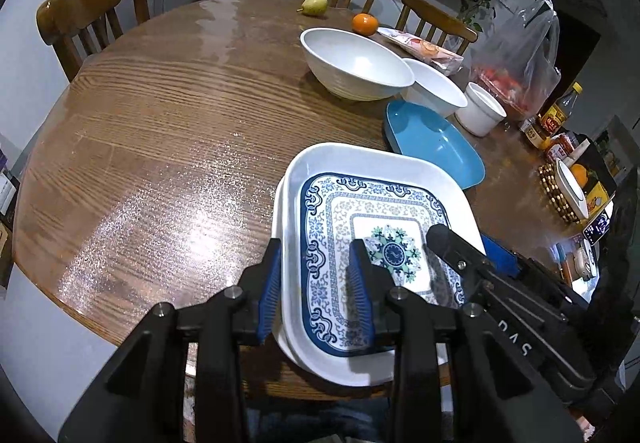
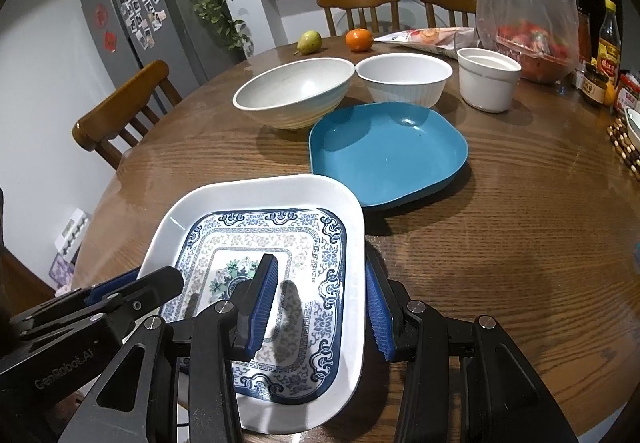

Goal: Organize plates and bowls

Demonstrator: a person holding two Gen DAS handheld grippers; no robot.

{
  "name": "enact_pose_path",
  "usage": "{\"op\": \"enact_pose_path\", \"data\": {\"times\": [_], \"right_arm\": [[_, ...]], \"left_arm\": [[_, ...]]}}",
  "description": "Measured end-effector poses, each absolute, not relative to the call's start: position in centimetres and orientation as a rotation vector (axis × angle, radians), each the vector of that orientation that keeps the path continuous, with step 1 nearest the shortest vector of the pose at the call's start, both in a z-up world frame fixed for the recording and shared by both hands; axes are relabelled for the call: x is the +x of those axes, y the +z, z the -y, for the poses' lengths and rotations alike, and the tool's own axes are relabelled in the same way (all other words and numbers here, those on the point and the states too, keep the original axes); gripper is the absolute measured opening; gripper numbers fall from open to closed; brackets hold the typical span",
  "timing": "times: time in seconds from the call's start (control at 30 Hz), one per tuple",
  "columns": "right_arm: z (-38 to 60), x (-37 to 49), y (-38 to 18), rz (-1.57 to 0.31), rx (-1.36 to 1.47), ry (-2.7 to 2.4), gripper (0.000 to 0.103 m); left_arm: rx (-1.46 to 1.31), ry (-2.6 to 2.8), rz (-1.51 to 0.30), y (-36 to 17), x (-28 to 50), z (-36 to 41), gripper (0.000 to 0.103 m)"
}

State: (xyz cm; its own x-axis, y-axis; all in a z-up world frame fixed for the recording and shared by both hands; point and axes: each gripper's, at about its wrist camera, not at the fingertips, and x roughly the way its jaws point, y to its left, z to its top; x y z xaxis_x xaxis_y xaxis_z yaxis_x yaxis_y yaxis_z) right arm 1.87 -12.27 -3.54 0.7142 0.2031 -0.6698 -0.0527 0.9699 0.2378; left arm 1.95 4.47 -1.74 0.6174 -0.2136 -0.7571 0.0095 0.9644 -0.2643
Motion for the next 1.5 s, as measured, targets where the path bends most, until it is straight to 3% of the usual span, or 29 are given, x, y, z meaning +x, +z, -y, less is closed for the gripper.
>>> {"op": "enact_pose_path", "data": {"times": [0.9, 0.97, 1.03, 1.27, 1.5], "right_arm": [[12.2, 1.9, -4.0, -0.773, 0.204, 0.144, 0.046], [12.3, 1.8, -3.9, -0.771, 0.204, 0.142, 0.046], [12.3, 1.7, -3.8, -0.764, 0.204, 0.138, 0.046], [12.5, 1.8, -3.9, -0.766, 0.206, 0.136, 0.046], [12.7, 1.8, -3.9, -0.766, 0.211, 0.135, 0.046]], "left_arm": [[-0.286, -0.172, -0.934, -1.7, 2.3, -4.7, 0.037], [-0.293, -0.176, -0.93, -1.6, 2.2, -4.7, 0.04], [-0.284, -0.169, -0.925, -1.3, 2.1, -4.7, 0.052], [-0.285, -0.176, -0.916, -1.0, 1.9, -4.8, 0.055], [-0.271, -0.19, -0.865, 0.2, 1.0, -4.6, 0.065]]}}
